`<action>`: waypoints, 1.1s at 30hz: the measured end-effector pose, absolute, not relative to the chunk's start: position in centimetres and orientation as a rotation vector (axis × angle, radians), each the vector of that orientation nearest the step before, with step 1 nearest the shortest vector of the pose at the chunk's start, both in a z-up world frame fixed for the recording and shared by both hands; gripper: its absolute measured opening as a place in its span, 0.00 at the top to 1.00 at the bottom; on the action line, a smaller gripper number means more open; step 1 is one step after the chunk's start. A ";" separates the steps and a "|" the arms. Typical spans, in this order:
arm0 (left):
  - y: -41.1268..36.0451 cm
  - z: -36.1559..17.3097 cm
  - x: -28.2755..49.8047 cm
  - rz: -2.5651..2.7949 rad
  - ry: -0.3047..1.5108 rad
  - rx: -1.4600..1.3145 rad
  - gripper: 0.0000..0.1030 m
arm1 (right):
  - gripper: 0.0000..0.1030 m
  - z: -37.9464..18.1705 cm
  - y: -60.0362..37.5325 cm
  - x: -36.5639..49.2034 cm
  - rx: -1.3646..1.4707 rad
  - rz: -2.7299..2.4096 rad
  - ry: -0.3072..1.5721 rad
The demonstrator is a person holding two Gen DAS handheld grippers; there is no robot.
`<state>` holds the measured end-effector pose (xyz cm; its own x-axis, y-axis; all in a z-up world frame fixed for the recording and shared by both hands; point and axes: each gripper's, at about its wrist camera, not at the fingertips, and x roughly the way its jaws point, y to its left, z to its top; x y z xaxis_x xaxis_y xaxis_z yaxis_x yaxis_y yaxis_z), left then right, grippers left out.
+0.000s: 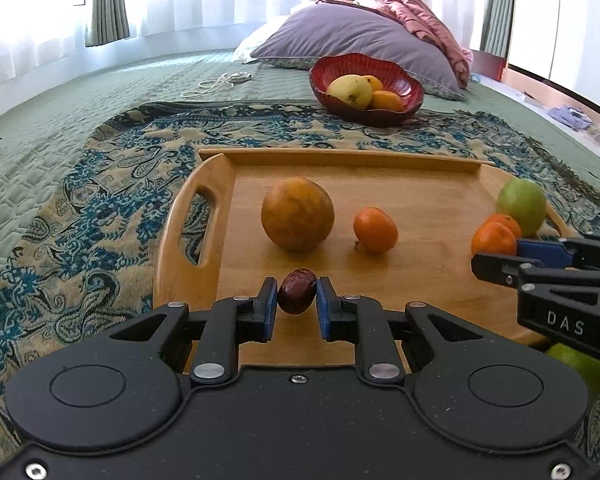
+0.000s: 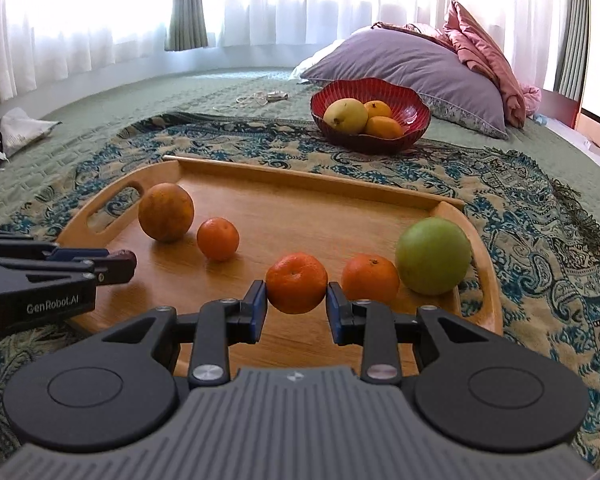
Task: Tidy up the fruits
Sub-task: 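Carry the date with the left tool and the tangerine with the right tool over the tray, then open the left tool releasing the date onto the tray while the right tool releases its tangerine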
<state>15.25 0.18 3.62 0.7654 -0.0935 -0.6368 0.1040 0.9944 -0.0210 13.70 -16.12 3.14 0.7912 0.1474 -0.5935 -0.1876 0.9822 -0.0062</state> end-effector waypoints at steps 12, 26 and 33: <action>-0.1 2.7 16.4 -0.098 0.692 0.028 0.81 | 0.65 2.3 -15.8 14.9 -0.072 0.156 0.659; -0.4 2.2 16.6 -0.086 0.680 0.046 0.81 | 0.64 1.9 -15.6 15.5 -0.075 0.150 0.686; -0.5 2.2 16.6 -0.087 0.680 0.046 0.81 | 0.64 1.7 -15.7 15.6 -0.074 0.151 0.698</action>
